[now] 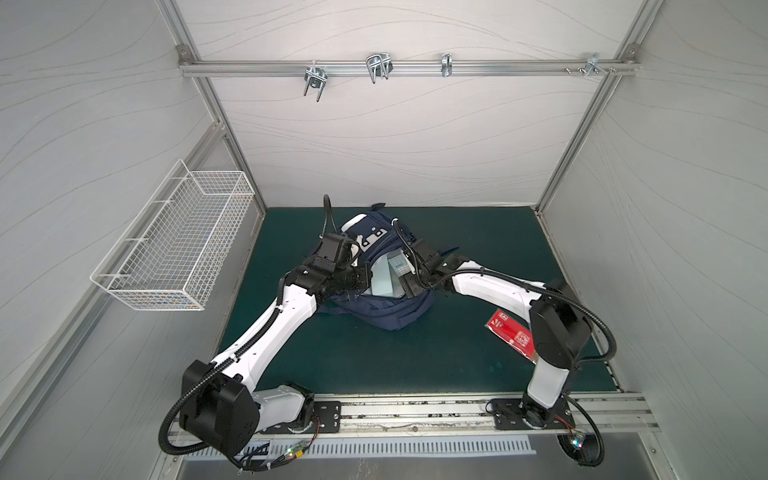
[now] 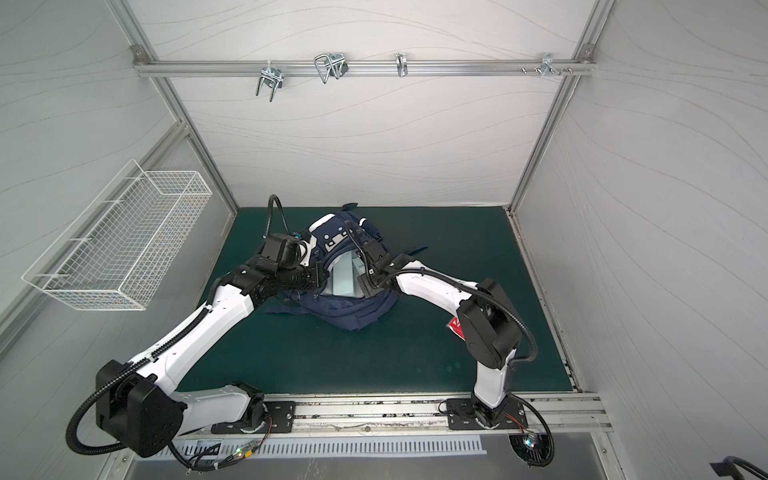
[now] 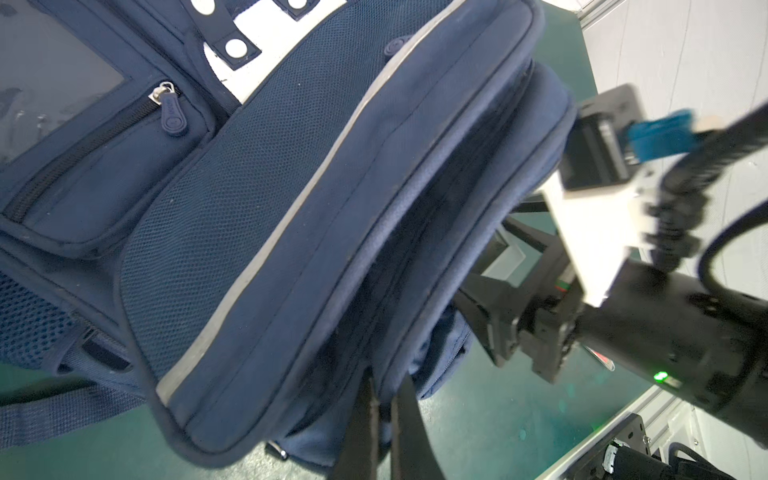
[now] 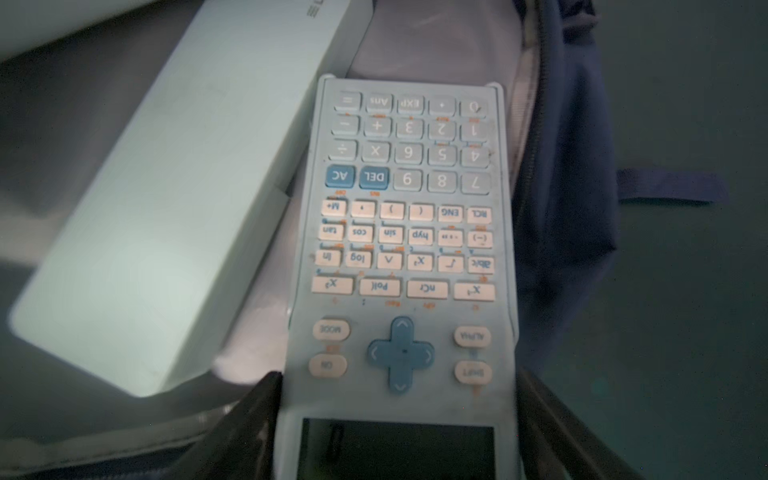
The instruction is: Pack the student bag
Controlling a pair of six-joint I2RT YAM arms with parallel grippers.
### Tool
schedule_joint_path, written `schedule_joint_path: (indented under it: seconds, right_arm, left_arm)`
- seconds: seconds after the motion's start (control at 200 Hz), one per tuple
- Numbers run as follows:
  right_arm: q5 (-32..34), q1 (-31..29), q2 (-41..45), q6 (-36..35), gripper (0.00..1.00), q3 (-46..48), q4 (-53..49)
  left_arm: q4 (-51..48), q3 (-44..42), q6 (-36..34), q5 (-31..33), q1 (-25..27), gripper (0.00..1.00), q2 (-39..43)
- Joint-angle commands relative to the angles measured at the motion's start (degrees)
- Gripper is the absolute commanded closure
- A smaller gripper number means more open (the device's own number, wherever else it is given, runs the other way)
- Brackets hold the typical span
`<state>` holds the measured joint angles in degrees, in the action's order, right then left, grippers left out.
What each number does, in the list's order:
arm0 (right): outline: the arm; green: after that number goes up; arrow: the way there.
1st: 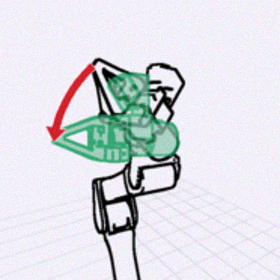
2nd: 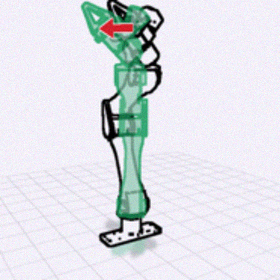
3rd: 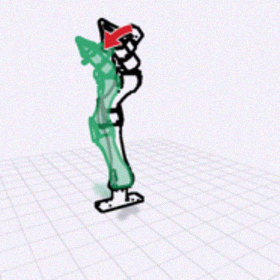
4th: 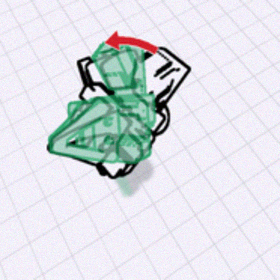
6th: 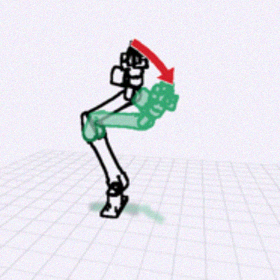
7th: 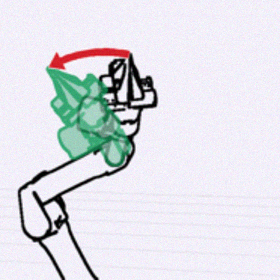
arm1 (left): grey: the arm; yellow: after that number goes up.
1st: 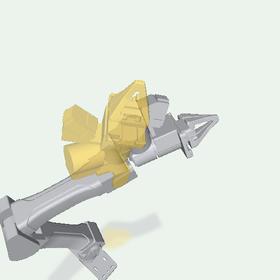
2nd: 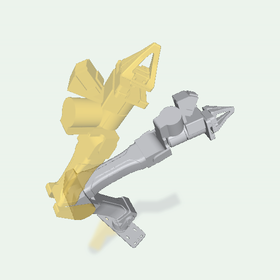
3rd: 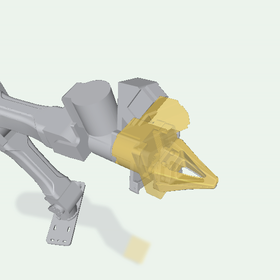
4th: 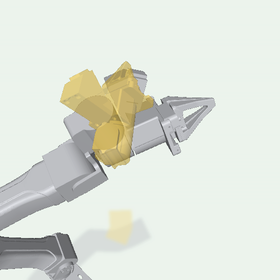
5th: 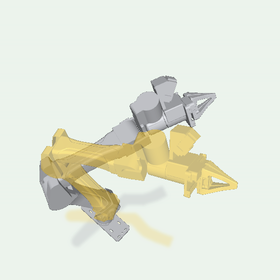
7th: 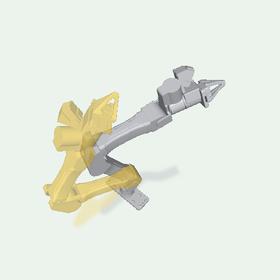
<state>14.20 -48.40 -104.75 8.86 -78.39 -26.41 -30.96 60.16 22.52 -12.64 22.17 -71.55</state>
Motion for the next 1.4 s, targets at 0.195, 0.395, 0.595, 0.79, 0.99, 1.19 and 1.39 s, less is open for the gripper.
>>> schedule_joint_path:
  seconds: [0.195, 0.395, 0.595, 0.79, 0.99, 1.19, 1.39]
  right_arm:
    - [-2.01, -6.89, -8.89, -2.01, 0.82, -12.87, 1.78]
    - [2.21, -6.71, -11.56, 4.34, 0.36, -16.12, 2.65]
    - [8.95, -6.44, -3.21, 7.21, 0.10, -6.92, 4.77]
    - [13.85, -6.34, 8.48, 11.63, 0.01, -0.03, 1.07]
    - [7.78, -6.75, 18.92, 16.18, 0.16, 5.42, -4.41]
    - [0.99, -9.06, 32.56, 22.85, 0.78, 20.33, -2.08]
    - [4.39, -14.10, 38.27, 27.84, 0.95, 25.85, -4.34]
  left_arm:
    - [1.95, 0.57, 0.66, -2.43, 0.32, 1.00, 1.52]
    - [1.98, 0.14, 0.79, -2.57, 0.33, 1.00, 1.52]
    - [2.23, 0.30, 1.20, -3.34, 0.30, 1.00, 1.08]
    - [2.22, -0.12, 1.87, -3.01, 0.25, 1.00, 0.87]
    - [2.07, -0.57, 3.39, -2.73, 0.27, 1.00, -0.70]
    - [3.31, -2.17, 5.60, -4.10, 0.28, 1.00, -2.18]
    - [5.51, -4.42, 8.81, -7.30, 0.28, 0.92, -3.23]
